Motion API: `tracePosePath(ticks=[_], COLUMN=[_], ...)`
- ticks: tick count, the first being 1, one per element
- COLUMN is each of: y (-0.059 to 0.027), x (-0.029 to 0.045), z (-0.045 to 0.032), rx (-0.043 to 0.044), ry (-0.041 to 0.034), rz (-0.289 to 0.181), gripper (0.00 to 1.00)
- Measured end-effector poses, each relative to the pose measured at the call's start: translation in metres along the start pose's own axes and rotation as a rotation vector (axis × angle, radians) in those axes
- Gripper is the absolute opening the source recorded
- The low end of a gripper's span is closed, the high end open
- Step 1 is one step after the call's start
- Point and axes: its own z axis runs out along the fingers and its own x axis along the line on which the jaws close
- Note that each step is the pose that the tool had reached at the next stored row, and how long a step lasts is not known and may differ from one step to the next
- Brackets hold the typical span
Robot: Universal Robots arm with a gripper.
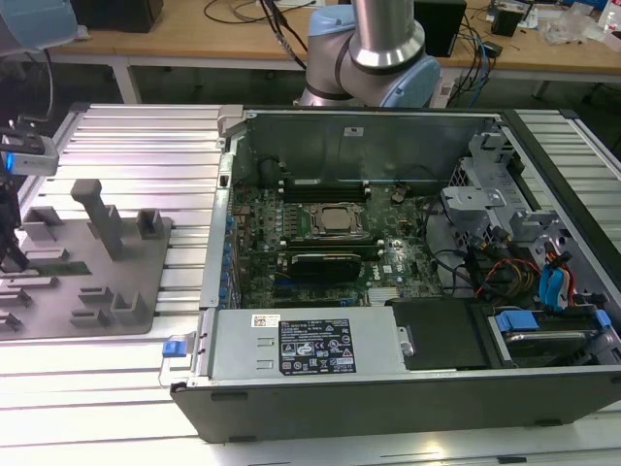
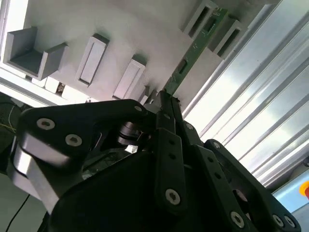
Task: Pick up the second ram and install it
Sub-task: 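Pick up the second ram and move it above second insertion slot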
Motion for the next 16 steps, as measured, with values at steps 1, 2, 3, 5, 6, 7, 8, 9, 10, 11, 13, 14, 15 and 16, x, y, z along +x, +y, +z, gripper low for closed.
tracePosePath(ticks=[1,2,3,5,6,7,8,9,10,11,13,14,15,16], y=[0.0001,0.0002,0.0002,0.0003,0.0004,0.0004,0.0005,0.0006,0.0007,0.0007,0.0009,0.0011,0.0012,0.0013], x=[-0.0001,-0.0001,-0.0001,-0.0002,-0.0002,-0.0003,-0.0003,-0.0004,-0.0004,-0.0004,-0.0006,-0.0007,-0.0007,-0.0008], z=[-0.0035,-0.0062,-0.0082,-0.0129,-0.0143,-0.0164,-0.0174,-0.0209,-0.0234,-0.0255,-0.0342,-0.0386,-0.0425,-0.0479], rx=[0.0,-0.0001,0.0001,0.0,0.0001,0.0001,0.0001,0.0001,0.0001,0.0001,0.0002,0.0002,0.0002,0.0002], ry=[-0.0005,-0.001,-0.0015,-0.0022,-0.0028,-0.0039,-0.0042,-0.0051,-0.0056,-0.006,-0.0072,-0.0074,-0.0075,-0.0077], rz=[0.0,0.0,0.0,0.0,0.0,0.0,0.0,0.0,0.0,0.0,0.0,0.0,0.0,0.0], gripper=[0.09,0.09,0.09,0.09,0.09,0.09,0.09,0.09,0.09,0.09,0.09,0.09,0.09,0.09])
